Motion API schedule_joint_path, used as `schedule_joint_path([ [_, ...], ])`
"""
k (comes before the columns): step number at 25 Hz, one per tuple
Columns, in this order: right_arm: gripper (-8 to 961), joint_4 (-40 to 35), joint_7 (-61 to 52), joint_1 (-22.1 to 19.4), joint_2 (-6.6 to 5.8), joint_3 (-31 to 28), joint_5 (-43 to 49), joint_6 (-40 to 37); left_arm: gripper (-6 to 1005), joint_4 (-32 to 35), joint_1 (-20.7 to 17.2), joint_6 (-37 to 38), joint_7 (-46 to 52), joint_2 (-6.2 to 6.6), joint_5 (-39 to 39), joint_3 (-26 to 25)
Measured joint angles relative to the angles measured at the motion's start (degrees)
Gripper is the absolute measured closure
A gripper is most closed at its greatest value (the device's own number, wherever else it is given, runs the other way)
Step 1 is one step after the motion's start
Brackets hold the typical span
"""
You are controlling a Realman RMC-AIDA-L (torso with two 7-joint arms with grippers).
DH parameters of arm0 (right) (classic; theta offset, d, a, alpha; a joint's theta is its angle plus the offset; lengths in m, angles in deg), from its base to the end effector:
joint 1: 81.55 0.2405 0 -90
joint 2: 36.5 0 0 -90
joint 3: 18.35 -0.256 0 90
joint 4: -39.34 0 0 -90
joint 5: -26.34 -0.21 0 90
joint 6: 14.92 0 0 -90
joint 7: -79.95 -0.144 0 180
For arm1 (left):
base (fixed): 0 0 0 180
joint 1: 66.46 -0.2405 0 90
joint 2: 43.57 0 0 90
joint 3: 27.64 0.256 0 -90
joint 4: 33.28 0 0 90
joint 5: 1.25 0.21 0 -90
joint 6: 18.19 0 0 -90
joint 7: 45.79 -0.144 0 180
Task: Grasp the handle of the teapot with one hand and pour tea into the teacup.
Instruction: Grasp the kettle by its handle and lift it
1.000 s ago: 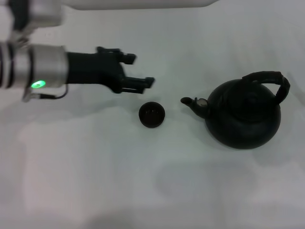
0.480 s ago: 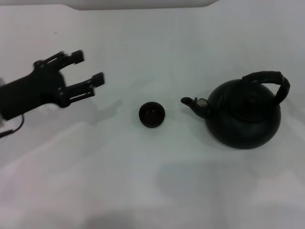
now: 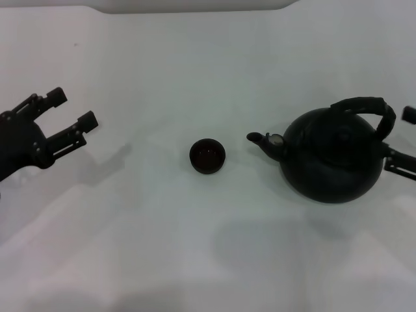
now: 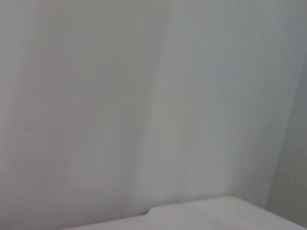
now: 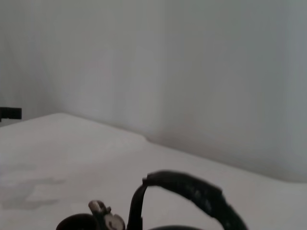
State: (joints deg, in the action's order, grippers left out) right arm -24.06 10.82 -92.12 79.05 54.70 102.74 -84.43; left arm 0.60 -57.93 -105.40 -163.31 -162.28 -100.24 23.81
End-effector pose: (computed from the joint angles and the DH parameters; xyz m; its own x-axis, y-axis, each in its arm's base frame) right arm 0.3330 0.2171 0.0439 0.8050 -0.2391 -0.5429 -0.5455 -0.6580 -0.5191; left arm -0.3267 0.2489 0.0159 0.6184 0.2079 0.7578 0.6299 -0.7078 -0.3198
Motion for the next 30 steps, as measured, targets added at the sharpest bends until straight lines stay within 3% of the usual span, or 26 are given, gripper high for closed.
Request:
schedule_joint_path([
  [6, 79, 8.2, 2.3, 5.3, -0.13, -0.8, -0.3, -0.2, 156, -0.8, -0.2, -0.6, -0.1, -0.06, 0.0, 0.0],
  [12, 126, 10.0, 4.9, 6.1, 0.03, -1.9, -1.0, 0.3, 155, -0.9, 0.1, -0.7, -0.1, -0.15, -0.1, 0.0],
  [18, 323, 10.7, 5.3, 6.1, 0.10, -3.1, -1.7, 0.5, 156, -1.2, 0.4, -0.7, -0.1, -0.12, -0.1, -0.1],
  [21, 484, 11.8, 6.0, 6.1, 0.11, -3.2, -3.8, 0.6, 157, -1.3, 0.5, -0.7, -0.1, -0.12, -0.1, -0.1],
  [30, 592, 15.3, 6.7, 8.1, 0.12, -2.7, -5.6, 0.7, 160, -1.3, 0.9, -0.2, -0.2, -0.02, -0.2, -0.1],
])
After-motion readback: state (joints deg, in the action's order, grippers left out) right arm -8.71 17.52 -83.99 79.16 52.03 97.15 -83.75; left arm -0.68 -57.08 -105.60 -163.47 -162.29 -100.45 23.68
